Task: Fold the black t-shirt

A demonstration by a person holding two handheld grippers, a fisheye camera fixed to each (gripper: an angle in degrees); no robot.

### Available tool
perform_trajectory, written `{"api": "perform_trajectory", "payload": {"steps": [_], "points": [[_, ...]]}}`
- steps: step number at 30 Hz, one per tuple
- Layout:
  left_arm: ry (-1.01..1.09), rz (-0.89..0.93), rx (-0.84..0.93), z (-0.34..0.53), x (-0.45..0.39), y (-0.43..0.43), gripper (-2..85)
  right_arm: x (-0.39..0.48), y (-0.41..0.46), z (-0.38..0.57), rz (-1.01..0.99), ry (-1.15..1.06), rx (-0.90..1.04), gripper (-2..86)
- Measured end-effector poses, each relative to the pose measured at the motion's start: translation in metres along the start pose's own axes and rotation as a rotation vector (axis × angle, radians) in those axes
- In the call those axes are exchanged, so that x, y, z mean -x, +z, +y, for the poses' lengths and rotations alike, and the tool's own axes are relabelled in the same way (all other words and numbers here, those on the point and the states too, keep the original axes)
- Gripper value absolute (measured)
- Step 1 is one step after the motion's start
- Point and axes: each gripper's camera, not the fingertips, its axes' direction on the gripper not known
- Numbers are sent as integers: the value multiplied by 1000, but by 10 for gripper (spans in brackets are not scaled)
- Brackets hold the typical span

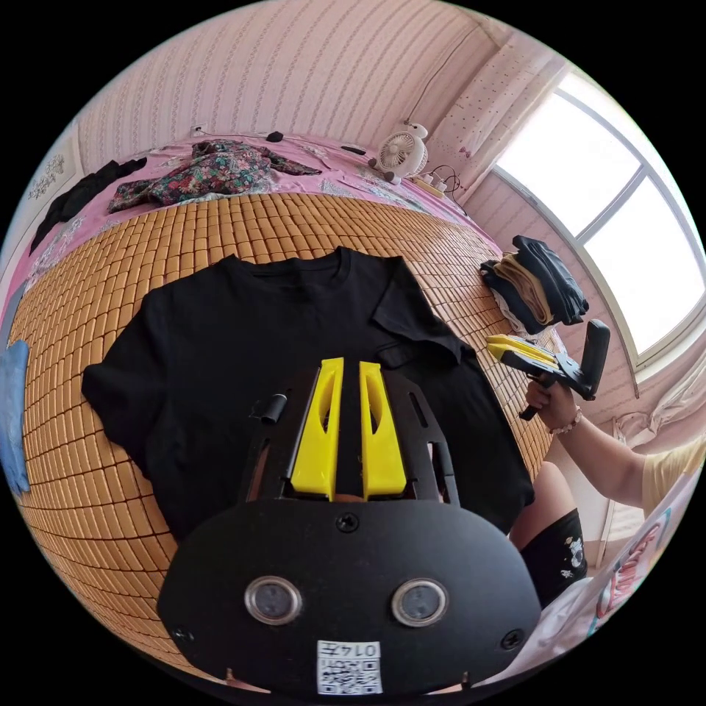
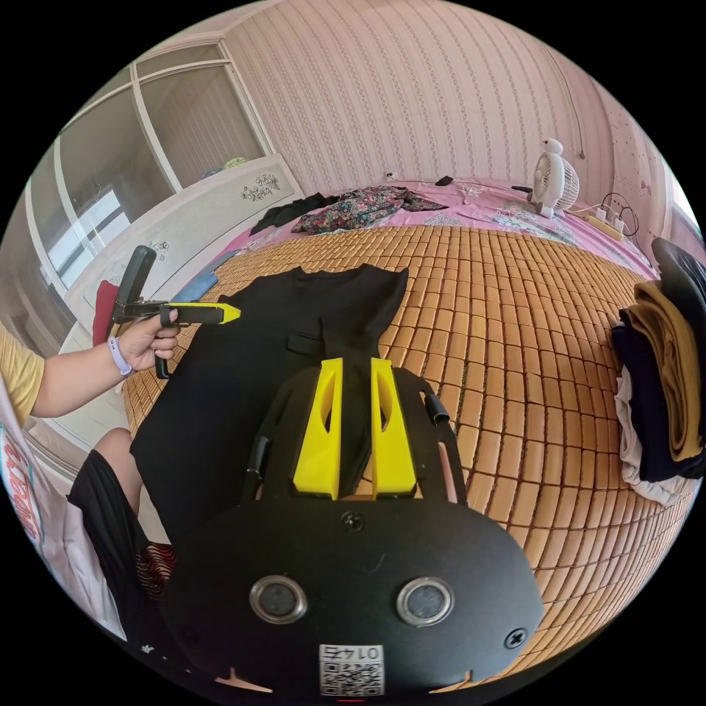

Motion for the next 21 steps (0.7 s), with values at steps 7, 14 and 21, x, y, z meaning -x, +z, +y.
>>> {"api": "perform_trajectory", "payload": {"steps": [7, 14, 21], "points": [[-70, 29, -6, 32, 40, -26, 42, 36, 67, -41, 79, -95, 245, 31], [-220, -36, -111, 75, 89, -80, 46, 59, 84, -49, 135, -126, 300, 58], [-399, -177, -203, 127, 151, -131, 48, 140, 95, -82, 1, -296, 240, 68]]}}
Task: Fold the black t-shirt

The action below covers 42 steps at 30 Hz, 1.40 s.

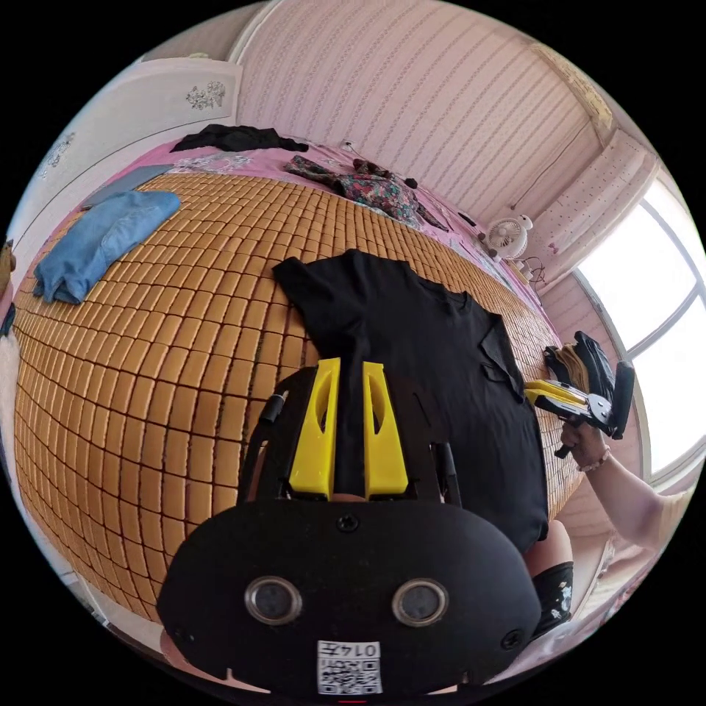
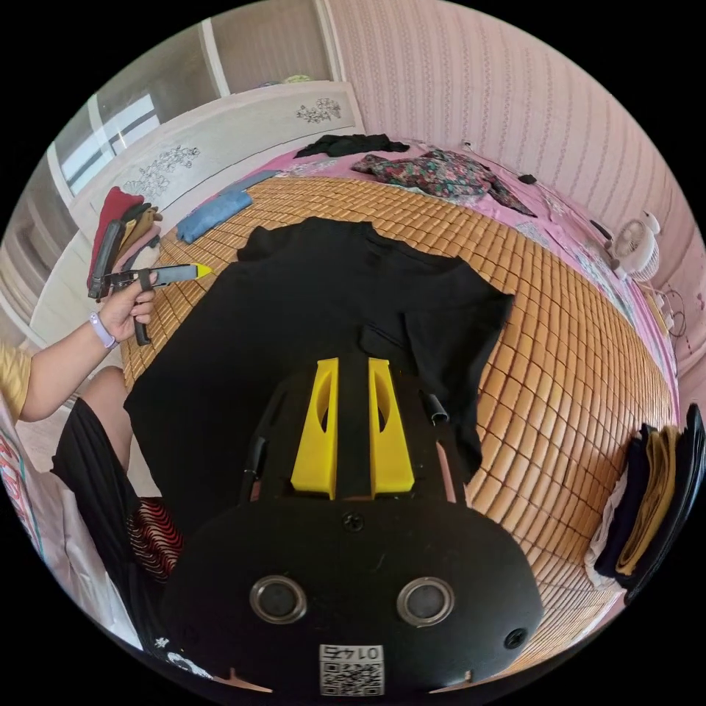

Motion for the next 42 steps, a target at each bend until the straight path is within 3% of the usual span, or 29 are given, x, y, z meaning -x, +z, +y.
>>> {"api": "perform_trajectory", "payload": {"steps": [5, 9, 15, 19, 22, 24, 29, 32, 38, 42], "points": [[-77, -49, -27, -7, 15, 2, 48, 59, 41, -85, -133, -158, 5, 78], [-61, -63, -51, -13, 20, 5, 46, 107, 78, -154, -94, -280, -7, 94], [-99, -37, 23, -19, 37, 9, 35, 142, 134, -228, -120, -269, 58, 84], [-89, -54, 39, -22, 41, 4, 36, 158, 171, -244, -36, -278, 137, 55], [-93, -49, 40, -23, 44, -2, 43, 150, 175, -244, 32, -229, 133, 39], [-77, -54, 42, -23, 43, -6, 49, 138, 167, -243, -51, -203, 123, 35], [-17, 55, -38, -17, 41, -41, 55, 59, 82, -200, -288, 31, -193, 23], [7, 80, -94, -9, 39, -62, 57, 7, 57, -153, -178, 126, -197, 30], [132, 39, 8, -14, 17, -57, 65, -62, 28, -74, -162, 248, -103, 61], [174, 36, 22, -42, 14, -49, 72, -99, -5, -35, -4, 293, -124, 78]]}}
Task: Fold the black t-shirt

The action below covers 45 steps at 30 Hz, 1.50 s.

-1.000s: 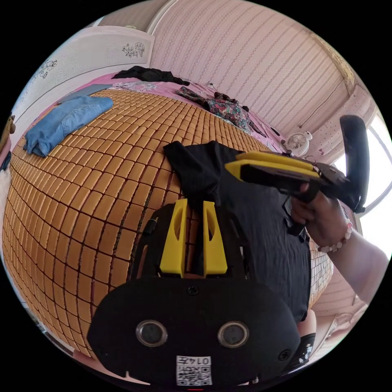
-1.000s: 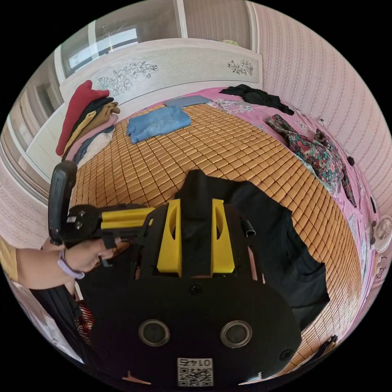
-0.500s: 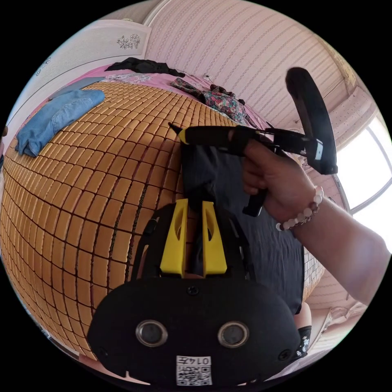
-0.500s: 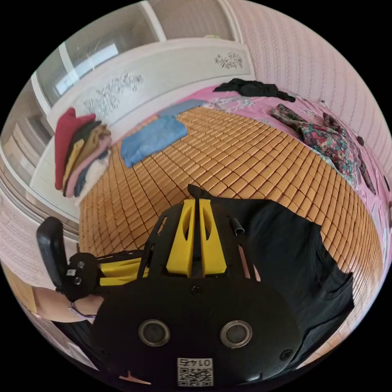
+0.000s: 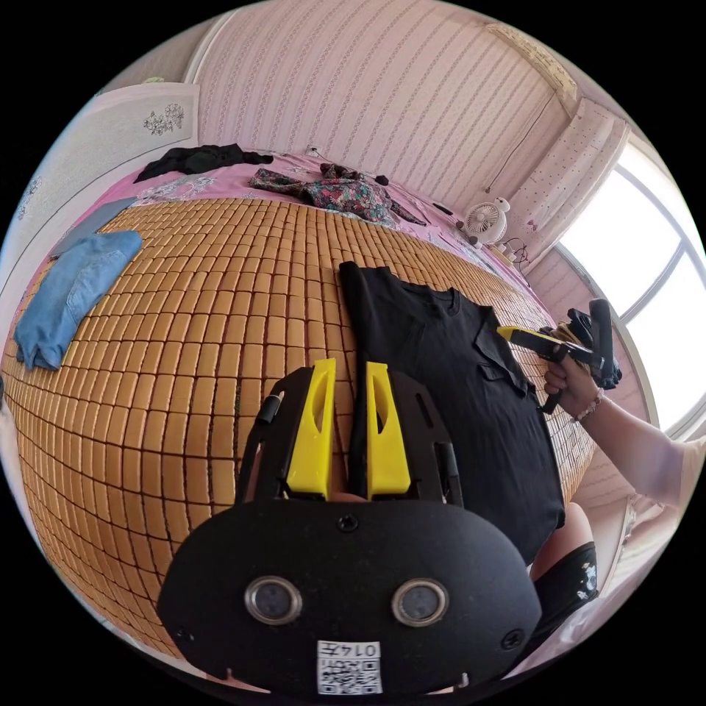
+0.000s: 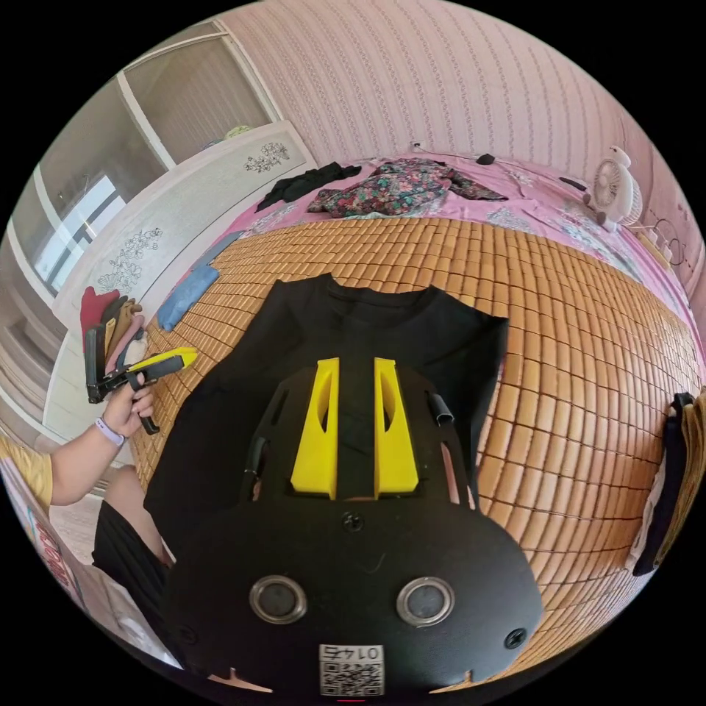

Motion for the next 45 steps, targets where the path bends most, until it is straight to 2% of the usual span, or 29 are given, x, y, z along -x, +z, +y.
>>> {"api": "perform_trajectory", "payload": {"steps": [4, 6, 11, 15, 18, 20, 25, 28, 32, 35, 38, 42, 45], "points": [[-6, 31, 44, -36, 8, 23, 79, -47, -10, 7, 180, 72, 7, 93], [-21, 47, 69, -60, 10, 39, 86, -63, -7, 4, 203, 100, 24, 99], [-22, 18, 147, -101, 6, 74, 99, -88, 2, -15, 164, 140, 0, 56], [-39, 20, 140, -124, 0, 90, 53, -106, 13, -28, 197, 182, 86, 18], [24, -80, 178, -136, -11, 96, 20, -114, 4, -28, 140, 190, 66, 16], [-8, -96, 182, -144, -12, 93, 0, -116, -10, -28, 128, 181, 28, 14], [-80, 67, 27, -159, -18, 41, -2, -112, -77, -25, 45, 123, -90, 11], [30, 117, -57, -154, -39, -12, -3, -101, -125, -8, -4, 73, -149, 12], [214, 175, -108, -110, -66, -94, 3, -81, -186, 35, -80, 0, -181, 12], [279, 257, -78, -49, -72, -142, 10, -61, -225, 89, -157, -52, -143, 17], [222, 308, 32, 34, -63, -162, 18, -43, -237, 160, -221, -90, 8, 25], [42, 234, 242, 148, -43, -158, 9, -34, -217, 260, -113, 27, 245, 35], [16, 187, 282, 186, -52, -166, 3, -27, -218, 293, -112, 88, 269, 48]]}}
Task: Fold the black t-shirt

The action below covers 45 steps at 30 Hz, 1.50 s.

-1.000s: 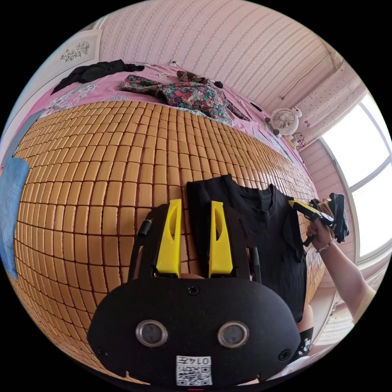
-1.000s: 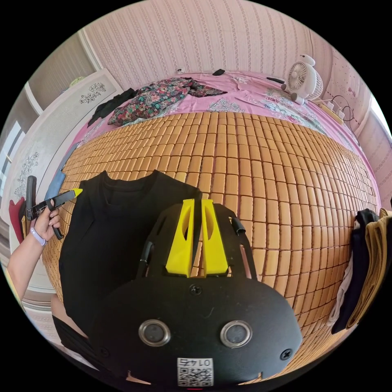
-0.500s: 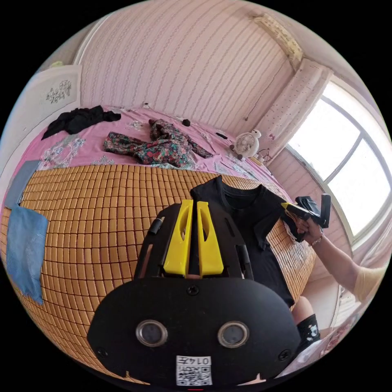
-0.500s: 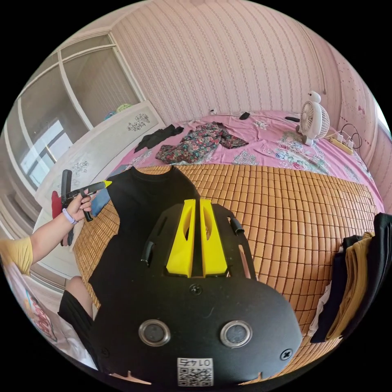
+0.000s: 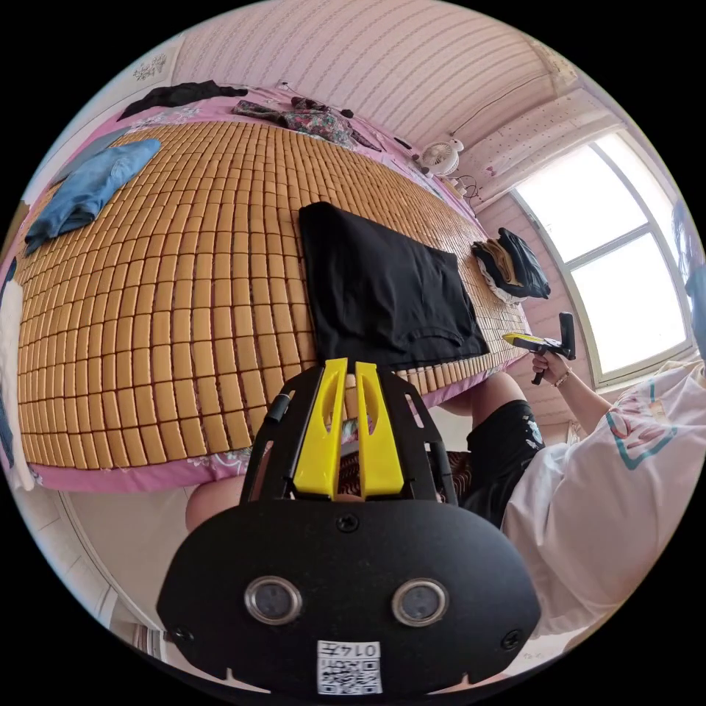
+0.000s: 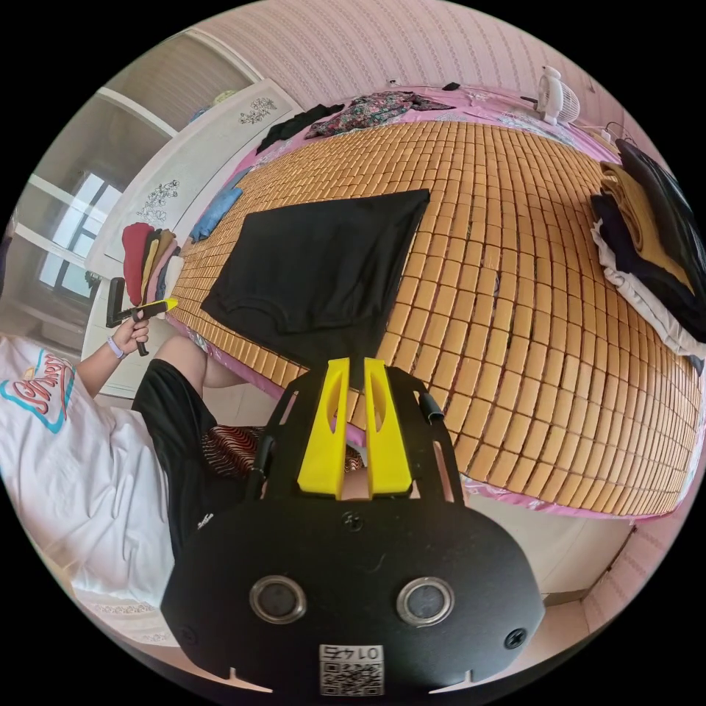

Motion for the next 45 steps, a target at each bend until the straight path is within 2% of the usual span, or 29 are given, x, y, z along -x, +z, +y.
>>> {"api": "perform_trajectory", "payload": {"steps": [6, 11, 16, 19, 23, 26, 31, 35, 40, 45], "points": [[149, -140, 3, -17, -58, 24, 28, 30, 11, -17, 134, 14, -28, 75], [41, -172, -63, -46, -65, 63, 60, 32, 34, -34, 135, 138, -86, 77], [-42, -243, 11, -58, -65, 106, 27, 37, 67, -44, 192, 187, -40, 70], [-5, -352, 61, -60, -75, 121, 6, 44, 68, -47, 218, 142, -26, 50], [87, -407, 82, -61, -93, 119, -4, 52, 58, -51, 202, 106, -23, 25], [129, -391, 68, -64, -106, 105, -5, 59, 43, -54, 144, 94, -45, 16], [122, -259, 46, -70, -111, 81, -7, 64, 22, -65, 21, 115, -54, 12], [99, -176, 51, -71, -110, 67, -7, 68, 12, -73, -5, 114, -24, 12], [114, -202, 123, -59, -108, 77, -7, 73, 23, -75, 8, 115, 64, 14], [39, -232, 213, -39, -87, 130, -7, 71, 60, -70, 44, 173, 109, 18]]}}
